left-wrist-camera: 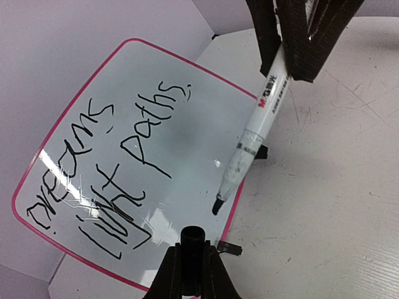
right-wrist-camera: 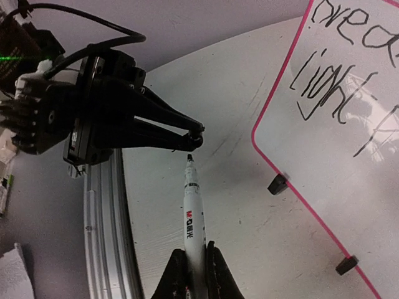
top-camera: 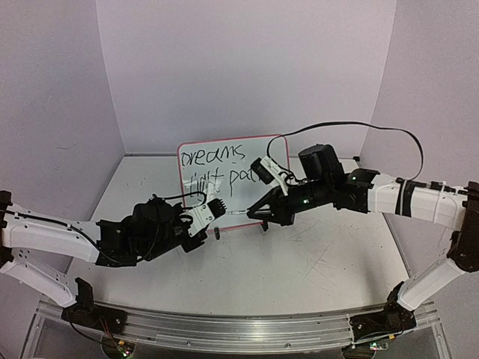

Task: Write a sentence on the whiteboard
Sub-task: Insert the whiteboard marker without the cap into the pen cap.

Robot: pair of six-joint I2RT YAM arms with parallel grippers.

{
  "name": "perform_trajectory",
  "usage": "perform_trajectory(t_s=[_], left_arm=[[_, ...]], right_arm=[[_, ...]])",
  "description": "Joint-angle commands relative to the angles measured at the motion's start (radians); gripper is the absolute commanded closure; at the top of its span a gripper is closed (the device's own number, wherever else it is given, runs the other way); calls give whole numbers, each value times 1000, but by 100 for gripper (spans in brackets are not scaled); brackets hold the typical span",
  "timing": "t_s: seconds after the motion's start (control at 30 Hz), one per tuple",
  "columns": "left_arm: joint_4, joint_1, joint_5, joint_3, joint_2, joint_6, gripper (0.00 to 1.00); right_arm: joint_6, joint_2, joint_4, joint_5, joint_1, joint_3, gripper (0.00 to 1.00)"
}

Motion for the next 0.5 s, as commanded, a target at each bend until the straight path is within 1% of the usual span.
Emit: perform_trajectory(t_s=[0.0, 0.1, 0.2, 0.47], left_arm=[[168, 4, -49, -22, 8, 131, 100], [172, 8, -43, -22, 14, 144, 100], [176, 8, -52, -20, 17, 153, 100], [187, 8, -51, -36, 15, 166, 100]], right_arm=[[314, 8, -18, -137, -31, 79, 100], [385, 19, -30, -132, -31, 122, 100], [416, 30, -57, -113, -32, 154, 100], [404, 90, -162, -85, -32, 227, 100]])
